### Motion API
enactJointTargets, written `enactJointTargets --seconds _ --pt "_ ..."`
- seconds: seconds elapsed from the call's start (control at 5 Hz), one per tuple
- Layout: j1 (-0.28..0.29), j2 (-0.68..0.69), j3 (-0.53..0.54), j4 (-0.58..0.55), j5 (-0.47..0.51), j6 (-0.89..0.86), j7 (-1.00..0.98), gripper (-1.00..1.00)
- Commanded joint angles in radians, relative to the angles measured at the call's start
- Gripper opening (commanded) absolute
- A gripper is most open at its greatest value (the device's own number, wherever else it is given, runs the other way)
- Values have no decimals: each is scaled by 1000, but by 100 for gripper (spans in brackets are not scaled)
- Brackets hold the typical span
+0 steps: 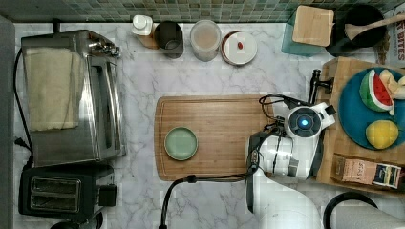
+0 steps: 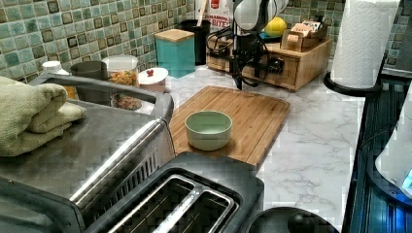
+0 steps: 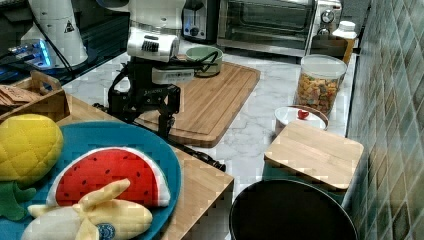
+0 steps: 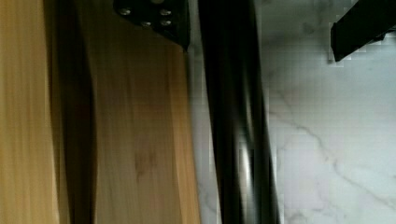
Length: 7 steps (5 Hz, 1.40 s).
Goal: Open the drawer.
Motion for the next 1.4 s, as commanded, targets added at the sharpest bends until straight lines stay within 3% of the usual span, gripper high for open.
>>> enactJointTargets --seconds 0.2,0.6,1.0,1.2,1.4 --pt "-61 -107 159 -85 161 170 -171 100" --pt "-24 -87 255 9 221 4 -143 100" --pt "238 -114 183 -29 -7 81 136 100" --pt "207 -55 280 62 94 16 63 100" --pt "285 -43 253 102 90 -4 187 100"
